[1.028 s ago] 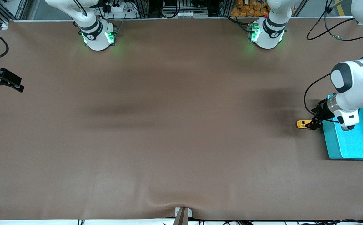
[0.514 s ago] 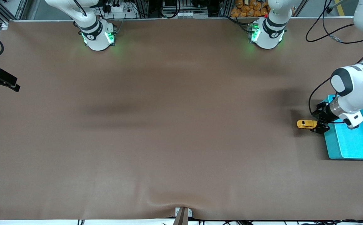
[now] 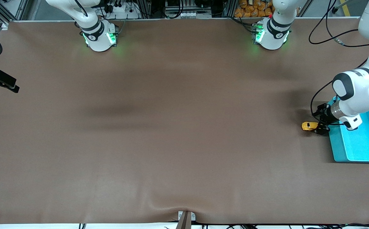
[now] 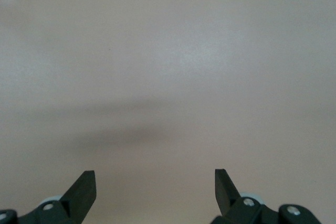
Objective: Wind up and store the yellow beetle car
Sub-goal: 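Lower the left gripper over the car and close on it, then lift the car with the left gripper and carry it over the box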
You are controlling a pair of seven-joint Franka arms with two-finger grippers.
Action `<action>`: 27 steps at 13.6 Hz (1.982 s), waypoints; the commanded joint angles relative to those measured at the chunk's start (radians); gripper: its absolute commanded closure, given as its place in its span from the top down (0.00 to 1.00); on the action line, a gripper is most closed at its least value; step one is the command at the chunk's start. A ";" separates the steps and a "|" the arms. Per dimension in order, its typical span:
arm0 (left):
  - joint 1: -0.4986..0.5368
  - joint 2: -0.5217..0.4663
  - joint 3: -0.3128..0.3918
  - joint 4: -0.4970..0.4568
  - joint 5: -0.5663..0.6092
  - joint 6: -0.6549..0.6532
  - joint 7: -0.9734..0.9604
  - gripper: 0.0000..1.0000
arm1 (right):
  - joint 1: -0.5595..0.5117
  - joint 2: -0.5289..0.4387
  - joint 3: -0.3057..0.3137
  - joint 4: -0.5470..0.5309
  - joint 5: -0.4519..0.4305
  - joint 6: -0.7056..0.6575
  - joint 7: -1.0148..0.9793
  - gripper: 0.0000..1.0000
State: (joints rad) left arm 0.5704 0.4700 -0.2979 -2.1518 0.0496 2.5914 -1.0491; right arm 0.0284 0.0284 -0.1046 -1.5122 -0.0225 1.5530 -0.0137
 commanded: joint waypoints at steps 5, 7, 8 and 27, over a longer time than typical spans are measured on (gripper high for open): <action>0.003 0.012 0.006 -0.010 0.026 0.065 -0.012 0.29 | -0.010 -0.022 0.006 -0.010 0.013 -0.010 0.011 1.00; 0.003 0.001 0.006 -0.010 0.032 0.064 -0.011 0.00 | -0.011 -0.021 0.006 -0.010 0.013 -0.010 0.011 1.00; 0.002 -0.014 0.005 -0.010 0.033 0.059 -0.009 0.00 | -0.013 -0.022 0.006 -0.010 0.013 -0.010 0.011 1.00; 0.066 -0.064 -0.032 0.438 0.128 -0.502 0.573 0.00 | -0.013 -0.012 0.006 -0.003 0.013 -0.007 0.011 1.00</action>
State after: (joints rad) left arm 0.5975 0.3802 -0.3305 -1.7523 0.1549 2.1127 -0.6067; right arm 0.0272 0.0283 -0.1046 -1.5113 -0.0211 1.5526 -0.0131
